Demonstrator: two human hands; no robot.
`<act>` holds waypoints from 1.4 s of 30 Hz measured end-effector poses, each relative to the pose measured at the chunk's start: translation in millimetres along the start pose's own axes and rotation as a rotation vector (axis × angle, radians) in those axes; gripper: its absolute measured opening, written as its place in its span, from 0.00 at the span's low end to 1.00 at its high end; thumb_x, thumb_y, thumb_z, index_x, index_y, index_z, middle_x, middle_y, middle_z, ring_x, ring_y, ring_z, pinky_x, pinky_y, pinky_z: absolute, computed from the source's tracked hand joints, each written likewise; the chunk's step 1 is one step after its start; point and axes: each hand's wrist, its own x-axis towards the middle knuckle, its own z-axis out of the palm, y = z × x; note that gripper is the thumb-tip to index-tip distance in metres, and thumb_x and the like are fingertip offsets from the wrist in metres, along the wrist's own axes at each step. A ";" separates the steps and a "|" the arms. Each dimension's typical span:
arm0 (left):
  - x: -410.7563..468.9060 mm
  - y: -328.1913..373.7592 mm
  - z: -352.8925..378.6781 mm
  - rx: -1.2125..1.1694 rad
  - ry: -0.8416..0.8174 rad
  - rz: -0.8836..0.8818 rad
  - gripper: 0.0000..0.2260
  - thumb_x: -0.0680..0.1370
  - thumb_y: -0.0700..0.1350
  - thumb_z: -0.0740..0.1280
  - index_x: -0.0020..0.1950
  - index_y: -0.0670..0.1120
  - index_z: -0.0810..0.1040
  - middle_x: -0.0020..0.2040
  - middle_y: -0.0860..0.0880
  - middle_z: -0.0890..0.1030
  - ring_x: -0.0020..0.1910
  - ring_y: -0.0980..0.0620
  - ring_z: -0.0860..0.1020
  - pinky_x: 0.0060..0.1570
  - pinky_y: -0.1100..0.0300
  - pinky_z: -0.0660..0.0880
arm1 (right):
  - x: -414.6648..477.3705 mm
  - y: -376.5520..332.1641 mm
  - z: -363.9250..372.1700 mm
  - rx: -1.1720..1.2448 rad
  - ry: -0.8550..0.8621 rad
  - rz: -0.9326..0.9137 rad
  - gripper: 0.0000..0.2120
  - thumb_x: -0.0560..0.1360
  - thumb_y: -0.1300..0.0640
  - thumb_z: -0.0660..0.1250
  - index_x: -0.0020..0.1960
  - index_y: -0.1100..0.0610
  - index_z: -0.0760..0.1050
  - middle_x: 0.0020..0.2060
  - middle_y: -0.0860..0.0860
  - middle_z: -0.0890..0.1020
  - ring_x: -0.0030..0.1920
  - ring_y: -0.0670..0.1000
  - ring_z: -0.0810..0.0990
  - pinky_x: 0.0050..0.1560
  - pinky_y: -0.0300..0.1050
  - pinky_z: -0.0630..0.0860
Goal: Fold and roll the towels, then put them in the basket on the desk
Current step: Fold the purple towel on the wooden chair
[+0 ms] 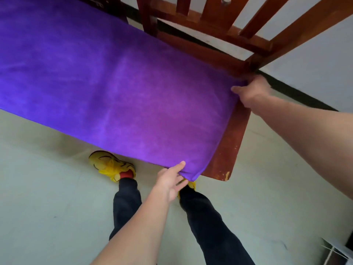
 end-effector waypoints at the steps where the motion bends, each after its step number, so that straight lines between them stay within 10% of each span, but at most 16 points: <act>1: 1.2 -7.0 7.9 0.030 -0.011 -0.020 0.10 0.74 0.41 0.71 0.53 0.43 0.76 0.48 0.43 0.83 0.44 0.46 0.82 0.45 0.53 0.78 | -3.0 -2.8 -1.3 0.012 0.000 0.040 0.24 0.61 0.43 0.75 0.53 0.54 0.78 0.48 0.53 0.84 0.47 0.58 0.84 0.50 0.55 0.81; 7: -3.8 -35.9 34.8 0.051 0.132 -0.017 0.05 0.74 0.38 0.71 0.47 0.40 0.76 0.34 0.45 0.76 0.30 0.50 0.77 0.26 0.63 0.76 | -7.1 -6.2 -3.7 0.343 -0.106 0.214 0.09 0.70 0.62 0.72 0.46 0.56 0.73 0.42 0.54 0.78 0.33 0.49 0.76 0.23 0.38 0.72; 17: -103.3 -1.5 -16.3 -0.226 0.304 0.245 0.13 0.77 0.35 0.66 0.58 0.44 0.68 0.35 0.42 0.78 0.27 0.49 0.76 0.23 0.63 0.73 | -95.3 -77.1 -49.9 0.592 -0.065 0.027 0.09 0.75 0.56 0.68 0.39 0.56 0.70 0.31 0.56 0.76 0.23 0.48 0.76 0.21 0.36 0.68; 33: -233.5 180.9 -189.1 -0.663 0.136 0.478 0.06 0.76 0.37 0.63 0.40 0.45 0.72 0.19 0.53 0.67 0.16 0.58 0.63 0.17 0.69 0.58 | -217.2 -350.3 -5.5 0.717 0.004 -0.353 0.14 0.72 0.58 0.63 0.30 0.55 0.65 0.23 0.55 0.70 0.18 0.49 0.75 0.20 0.39 0.67; 42: -226.6 285.7 -270.2 -0.751 0.123 0.456 0.07 0.78 0.38 0.63 0.40 0.45 0.73 0.20 0.53 0.70 0.16 0.59 0.67 0.17 0.69 0.61 | -223.5 -457.1 66.0 0.725 -0.135 -0.269 0.11 0.74 0.58 0.64 0.35 0.55 0.65 0.25 0.53 0.73 0.22 0.50 0.76 0.21 0.37 0.66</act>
